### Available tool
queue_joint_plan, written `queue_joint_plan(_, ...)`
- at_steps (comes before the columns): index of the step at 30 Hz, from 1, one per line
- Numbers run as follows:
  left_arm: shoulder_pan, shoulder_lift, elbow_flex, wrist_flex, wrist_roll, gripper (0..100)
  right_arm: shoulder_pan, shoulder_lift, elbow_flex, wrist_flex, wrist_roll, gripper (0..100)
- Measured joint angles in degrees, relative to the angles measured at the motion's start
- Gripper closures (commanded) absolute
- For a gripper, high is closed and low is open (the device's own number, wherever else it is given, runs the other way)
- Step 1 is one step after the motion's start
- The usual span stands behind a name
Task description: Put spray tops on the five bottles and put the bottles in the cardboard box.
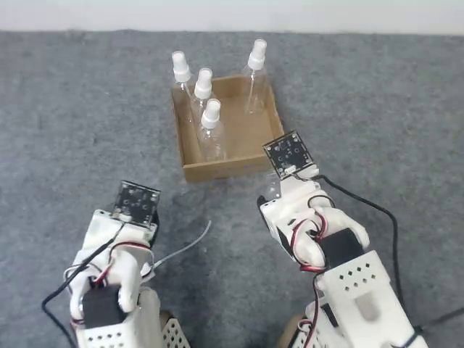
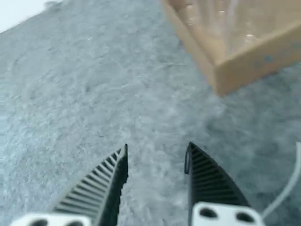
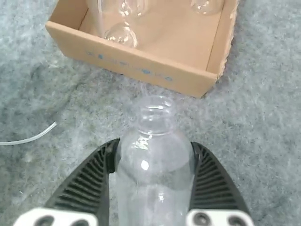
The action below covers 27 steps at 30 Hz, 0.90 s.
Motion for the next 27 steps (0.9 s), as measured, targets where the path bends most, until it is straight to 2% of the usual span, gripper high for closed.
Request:
queue_joint_plan(13, 2.5, 0.0, 1.1, 1.8, -7.7, 81, 2.5, 0.0, 1.6, -2.9, 0.0, 91.6)
queue_joint_plan(21, 2.5, 0.4, 1.1, 1.8, -8.5, 81, 2.5, 0.0, 1.6, -3.1, 0.0, 91.6)
queue_joint_plan(27, 2.5, 15.5, -2.3, 1.0, -8.5, 81, 2.5, 0.0, 1.6, -3.1, 0.0, 91.6)
